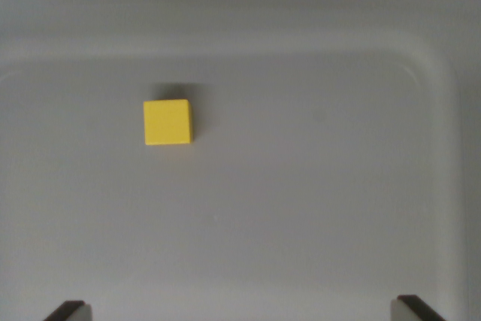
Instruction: Pick yellow cube
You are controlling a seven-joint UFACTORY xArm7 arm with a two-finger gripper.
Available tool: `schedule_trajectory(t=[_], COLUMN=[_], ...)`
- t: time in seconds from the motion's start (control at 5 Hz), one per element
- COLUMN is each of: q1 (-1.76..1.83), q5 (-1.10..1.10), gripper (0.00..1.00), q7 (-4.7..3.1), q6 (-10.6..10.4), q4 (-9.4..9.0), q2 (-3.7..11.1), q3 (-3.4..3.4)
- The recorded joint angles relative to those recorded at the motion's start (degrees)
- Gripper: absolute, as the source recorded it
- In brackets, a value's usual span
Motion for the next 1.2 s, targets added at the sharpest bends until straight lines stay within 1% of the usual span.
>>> schedule_trajectory(t=[0.2, 0.4, 0.6, 0.8, 1.0, 1.2], q1=[0.0, 0.06, 0.06, 0.14, 0.14, 0.23], q5=[0.0, 0.09, 0.09, 0.21, 0.21, 0.35], gripper=[0.0, 0.0, 0.0, 0.0, 0.0, 0.0], q7=[0.0, 0.03, 0.03, 0.07, 0.07, 0.12], q6=[0.0, -1.19, -1.19, -2.64, -2.64, -4.39], q4=[0.0, -0.44, -0.44, -0.98, -0.98, -1.62], q2=[0.0, 0.74, 0.74, 1.64, 1.64, 2.72], q3=[0.0, 0.07, 0.07, 0.15, 0.15, 0.26])
